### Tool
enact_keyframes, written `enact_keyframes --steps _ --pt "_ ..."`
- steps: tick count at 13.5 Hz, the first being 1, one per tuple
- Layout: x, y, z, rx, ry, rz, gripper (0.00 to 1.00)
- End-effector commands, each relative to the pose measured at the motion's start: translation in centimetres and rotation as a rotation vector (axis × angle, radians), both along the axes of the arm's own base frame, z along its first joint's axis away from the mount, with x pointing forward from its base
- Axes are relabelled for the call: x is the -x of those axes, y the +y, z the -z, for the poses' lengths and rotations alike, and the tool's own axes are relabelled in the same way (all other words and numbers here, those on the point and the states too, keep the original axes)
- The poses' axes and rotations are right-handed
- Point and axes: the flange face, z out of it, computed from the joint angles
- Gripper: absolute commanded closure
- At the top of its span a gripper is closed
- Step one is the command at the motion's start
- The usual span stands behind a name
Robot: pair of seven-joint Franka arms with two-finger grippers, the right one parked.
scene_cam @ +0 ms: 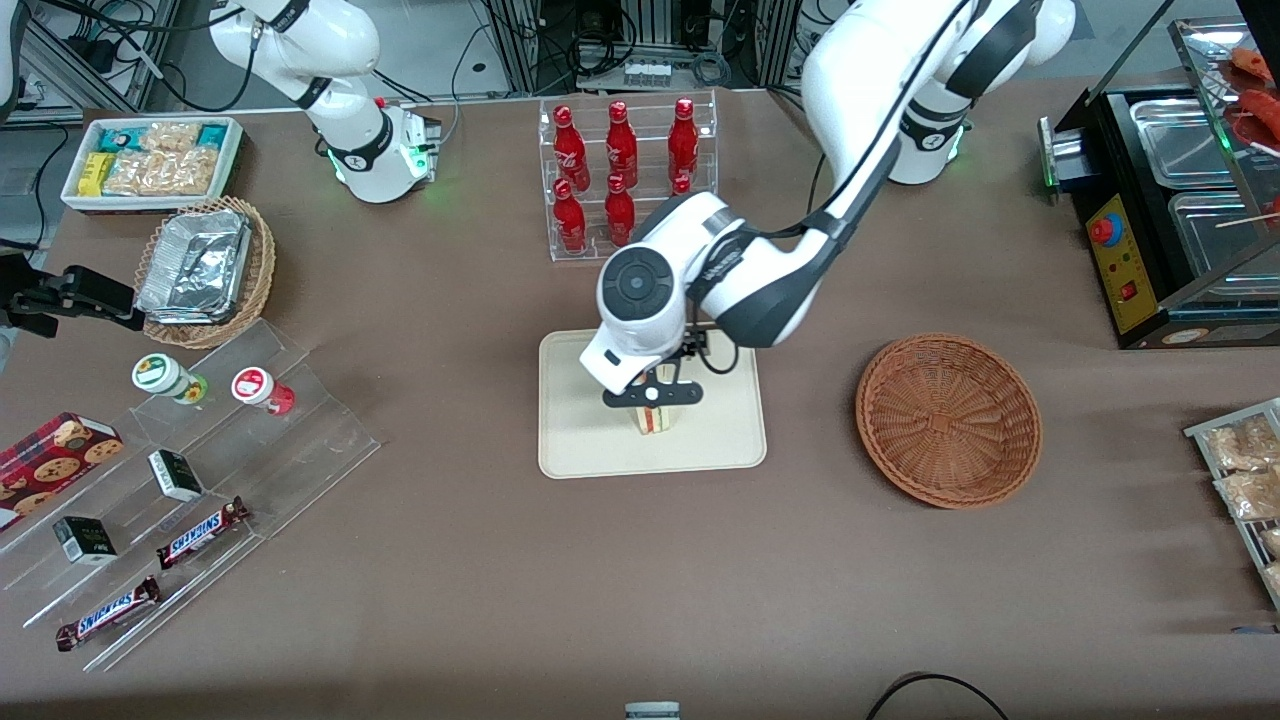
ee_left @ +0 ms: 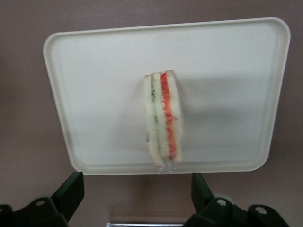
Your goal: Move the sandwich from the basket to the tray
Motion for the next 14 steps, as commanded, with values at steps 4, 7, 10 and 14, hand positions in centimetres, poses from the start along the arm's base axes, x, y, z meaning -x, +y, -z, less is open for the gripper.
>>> enact_keyframes --steps 4,7,10,14 --pt "-2.6 8.0 -4.4 -0.021 0.043 0.098 0.00" --pt "-4.4 14.8 -6.0 -0.039 0.045 0.016 0.00" --pt "-5.8 21.8 -8.5 -0.018 0.043 0.013 0.00" --pt "-5.6 29.2 -10.9 -0.006 0.034 0.011 0.00"
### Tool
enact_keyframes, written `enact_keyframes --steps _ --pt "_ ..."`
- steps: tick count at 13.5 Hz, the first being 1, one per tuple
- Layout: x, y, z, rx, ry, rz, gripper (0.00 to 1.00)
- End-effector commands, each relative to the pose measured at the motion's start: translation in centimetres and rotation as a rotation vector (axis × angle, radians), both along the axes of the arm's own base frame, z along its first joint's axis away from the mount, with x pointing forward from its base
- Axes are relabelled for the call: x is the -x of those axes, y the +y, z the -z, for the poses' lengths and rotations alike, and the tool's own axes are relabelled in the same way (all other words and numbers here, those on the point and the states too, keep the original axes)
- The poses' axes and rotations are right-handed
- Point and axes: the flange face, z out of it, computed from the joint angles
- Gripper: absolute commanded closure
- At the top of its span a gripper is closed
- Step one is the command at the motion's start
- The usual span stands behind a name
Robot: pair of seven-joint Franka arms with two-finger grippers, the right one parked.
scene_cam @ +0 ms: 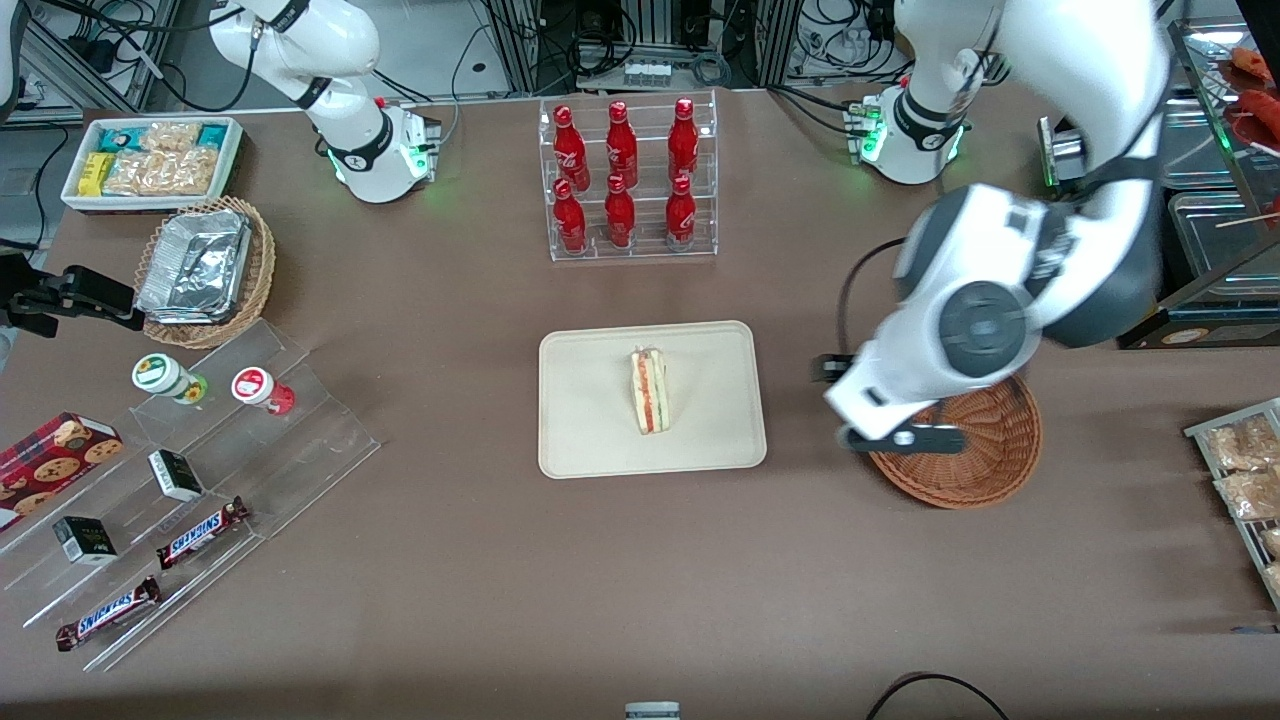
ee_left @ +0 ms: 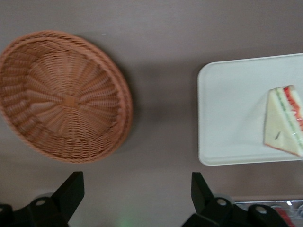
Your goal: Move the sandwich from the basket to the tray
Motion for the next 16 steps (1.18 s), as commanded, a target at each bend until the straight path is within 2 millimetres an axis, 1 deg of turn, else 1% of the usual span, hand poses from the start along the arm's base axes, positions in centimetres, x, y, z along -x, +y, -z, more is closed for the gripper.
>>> enact_keyframes --steps 1,2,3,5,7,8,10,13,16 --pt "1.7 3.3 -1.5 -0.003 0.003 -0.004 0.00" --pt "1.8 3.9 -2.0 -0.002 -0.002 -0.007 0.00" --pt "1.9 5.0 -2.3 -0.006 -0.001 -0.025 0.00" --pt "2.5 6.3 -3.1 -0.010 -0.010 -0.042 0.00" --pt "3.7 9.9 -3.7 -0.019 -0.014 -0.096 0.00" --pt "4.2 10.4 -4.4 -0.016 -0.016 -0.077 0.00" --pt "5.3 12.4 -6.1 -0.013 -0.011 -0.055 0.00" --pt "7.1 13.0 -8.4 -0.024 0.007 -0.041 0.00" --pt "7.7 13.4 -9.5 -0.024 0.011 -0.038 0.00"
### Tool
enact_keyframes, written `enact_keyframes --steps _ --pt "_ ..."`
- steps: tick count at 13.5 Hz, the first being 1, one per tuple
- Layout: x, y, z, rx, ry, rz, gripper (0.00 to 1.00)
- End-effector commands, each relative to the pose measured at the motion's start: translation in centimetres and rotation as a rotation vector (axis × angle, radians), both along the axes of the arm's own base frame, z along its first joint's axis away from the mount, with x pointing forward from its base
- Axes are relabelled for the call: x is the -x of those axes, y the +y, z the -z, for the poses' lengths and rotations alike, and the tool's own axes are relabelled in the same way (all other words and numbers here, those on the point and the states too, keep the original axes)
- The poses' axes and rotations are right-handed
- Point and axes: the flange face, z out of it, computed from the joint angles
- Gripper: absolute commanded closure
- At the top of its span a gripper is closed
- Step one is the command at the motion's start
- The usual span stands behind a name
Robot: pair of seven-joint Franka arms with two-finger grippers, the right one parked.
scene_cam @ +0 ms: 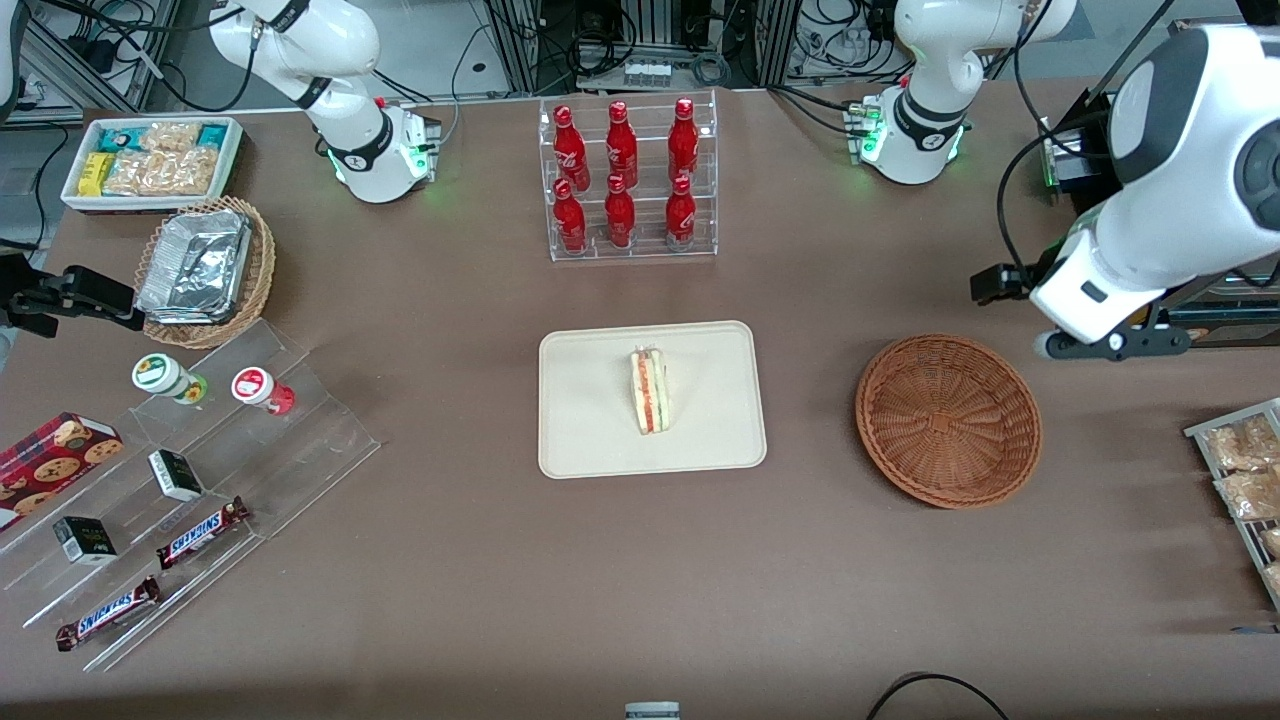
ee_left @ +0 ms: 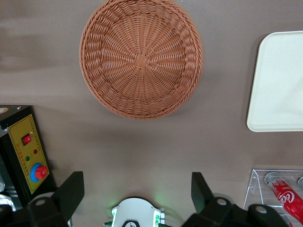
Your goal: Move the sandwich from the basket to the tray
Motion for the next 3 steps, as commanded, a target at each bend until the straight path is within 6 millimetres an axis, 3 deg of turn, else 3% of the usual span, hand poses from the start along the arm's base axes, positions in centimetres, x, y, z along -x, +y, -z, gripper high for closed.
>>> enact_keyframes --steps 1,3 --pt "1.3 0.6 -0.9 0.008 0.010 0.010 0.00" --pt "1.7 1.7 -1.8 0.010 0.006 -0.012 0.00"
